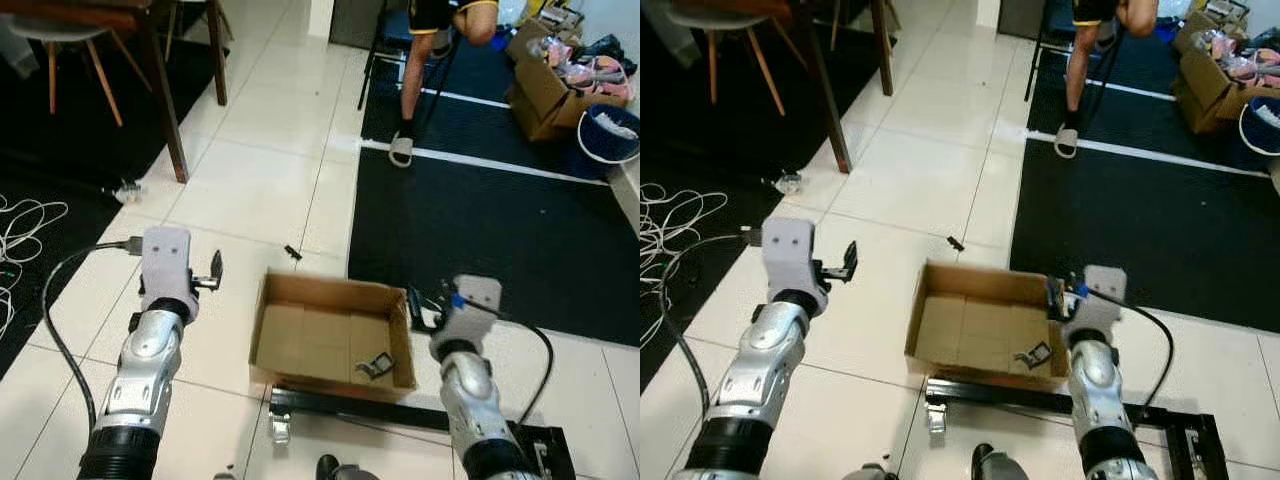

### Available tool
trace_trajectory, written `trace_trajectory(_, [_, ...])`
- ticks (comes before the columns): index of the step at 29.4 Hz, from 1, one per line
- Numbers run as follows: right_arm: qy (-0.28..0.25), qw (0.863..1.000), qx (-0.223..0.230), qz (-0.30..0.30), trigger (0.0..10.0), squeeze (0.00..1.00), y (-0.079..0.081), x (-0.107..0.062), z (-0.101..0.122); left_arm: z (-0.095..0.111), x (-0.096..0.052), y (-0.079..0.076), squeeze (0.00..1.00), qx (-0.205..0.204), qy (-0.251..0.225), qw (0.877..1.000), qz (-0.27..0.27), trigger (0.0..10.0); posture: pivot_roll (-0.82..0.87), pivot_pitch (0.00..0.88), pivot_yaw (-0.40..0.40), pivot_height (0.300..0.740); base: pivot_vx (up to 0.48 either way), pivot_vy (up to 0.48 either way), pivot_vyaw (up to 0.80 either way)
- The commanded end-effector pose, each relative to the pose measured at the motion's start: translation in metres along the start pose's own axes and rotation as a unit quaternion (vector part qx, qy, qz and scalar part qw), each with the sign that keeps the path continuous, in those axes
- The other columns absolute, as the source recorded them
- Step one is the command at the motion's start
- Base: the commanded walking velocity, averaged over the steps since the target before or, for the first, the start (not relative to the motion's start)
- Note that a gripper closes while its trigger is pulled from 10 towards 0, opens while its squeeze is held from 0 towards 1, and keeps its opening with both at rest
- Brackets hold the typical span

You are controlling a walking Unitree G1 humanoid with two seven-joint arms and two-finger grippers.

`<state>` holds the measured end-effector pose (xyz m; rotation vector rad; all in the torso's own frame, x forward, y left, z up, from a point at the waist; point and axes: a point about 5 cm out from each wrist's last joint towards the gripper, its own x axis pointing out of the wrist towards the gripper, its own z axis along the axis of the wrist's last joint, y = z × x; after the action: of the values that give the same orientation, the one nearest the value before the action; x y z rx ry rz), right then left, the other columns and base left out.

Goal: Picking trash to rubbish bin

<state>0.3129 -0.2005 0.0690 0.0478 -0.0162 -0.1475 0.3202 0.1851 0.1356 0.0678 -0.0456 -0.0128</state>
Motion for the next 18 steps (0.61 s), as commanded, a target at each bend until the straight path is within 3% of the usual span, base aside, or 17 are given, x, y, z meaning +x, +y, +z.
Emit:
trace_trajectory(1, [-0.001, 1.0, -0.009, 0.007, 10.0, 0.0, 0.0, -0.002, -0.001, -0.004, -0.002, 0.0, 0.0, 0.007, 0.003, 1.0, -0.003, 10.0, 0.02, 0.125, -0.035, 0.74, 0.0, 0.0, 0.0])
trace_trajectory(6, [-0.008, 1.0, -0.006, 0.019, 10.0, 0.0, 0.013, 0.008, 0.012, 0.001, 0.003, -0.003, 0.0, -0.003, -0.007, 1.0, 0.004, 10.0, 0.02, 0.116, -0.046, 0.74, 0.0, 0.0, 0.0])
trace_trajectory(13, [-0.04, 0.995, -0.046, 0.084, 10.0, 0.0, 0.034, 0.009, 0.027, 0.007, 0.004, -0.018, 0.0, -0.005, -0.018, 1.0, -0.02, 10.0, 0.02, 0.113, -0.054, 0.74, 0.0, 0.0, 0.0])
trace_trajectory(18, [-0.038, 0.992, -0.064, 0.103, 10.0, 0.0, 0.039, 0.007, 0.026, 0.006, 0.004, -0.022, 0.0, -0.007, -0.018, 1.0, -0.023, 10.0, 0.01, 0.115, -0.05, 0.74, 0.0, 0.0, 0.65])
